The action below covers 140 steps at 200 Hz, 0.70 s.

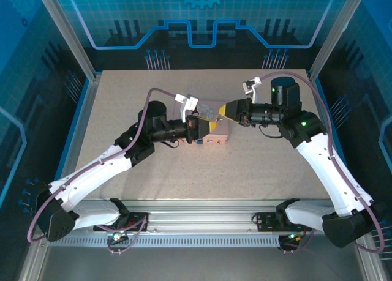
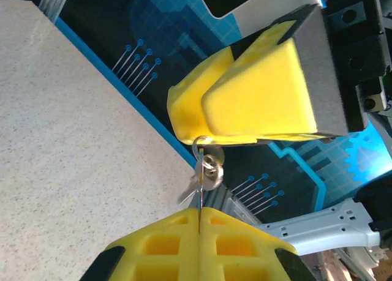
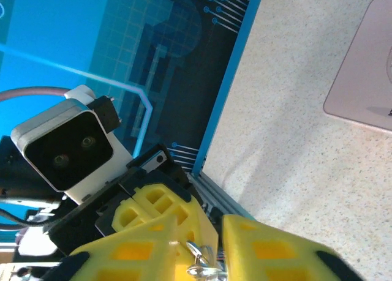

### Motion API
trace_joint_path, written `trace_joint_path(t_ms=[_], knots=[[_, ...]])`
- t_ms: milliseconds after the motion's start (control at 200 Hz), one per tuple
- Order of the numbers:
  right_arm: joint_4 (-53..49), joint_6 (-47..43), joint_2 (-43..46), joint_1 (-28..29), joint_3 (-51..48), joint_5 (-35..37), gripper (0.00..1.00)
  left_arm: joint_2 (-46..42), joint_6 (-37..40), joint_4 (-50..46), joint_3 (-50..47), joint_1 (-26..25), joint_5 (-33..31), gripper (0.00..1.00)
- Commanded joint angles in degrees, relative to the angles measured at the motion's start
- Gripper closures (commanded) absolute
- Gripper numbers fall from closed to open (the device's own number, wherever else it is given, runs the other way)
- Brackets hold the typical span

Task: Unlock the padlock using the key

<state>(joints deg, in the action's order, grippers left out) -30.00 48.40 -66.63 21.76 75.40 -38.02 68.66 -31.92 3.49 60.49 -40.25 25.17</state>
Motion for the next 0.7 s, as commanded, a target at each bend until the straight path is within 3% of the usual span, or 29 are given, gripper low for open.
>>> trace_joint_path(t_ms=[0, 85, 175, 430, 535, 695], knots=[[-3.3, -5.0, 1.9, -2.7, -0.6, 4.1, 0.58, 1.8, 5.3, -13.3, 6.9, 0.0, -4.2, 1.00], [-9.5, -10.1, 3.1, -4.3, -1.6, 13.4, 0.55, 4.6, 8.2, -23.7, 12.8, 0.2, -5.0, 1.00], [-7.7, -10.6, 5.2, -6.9, -6.9, 14.8, 0.52, 7.2, 9.7, -31.7, 17.3, 0.5, -4.7, 1.00], [1.8, -13.8, 6.7, -11.2, -18.3, 8.0, 0.49, 16.2, 12.4, -49.4, 29.1, 2.4, -2.7, 1.00], [7.7, -14.2, 7.0, -11.6, -22.0, 4.2, 0.42, 18.7, 14.3, -53.6, 32.8, 2.7, -0.8, 1.00], [19.6, -12.0, 7.8, -11.7, -28.7, -2.2, 0.42, 21.5, 17.5, -59.3, 37.4, 3.6, 2.8, 1.00]])
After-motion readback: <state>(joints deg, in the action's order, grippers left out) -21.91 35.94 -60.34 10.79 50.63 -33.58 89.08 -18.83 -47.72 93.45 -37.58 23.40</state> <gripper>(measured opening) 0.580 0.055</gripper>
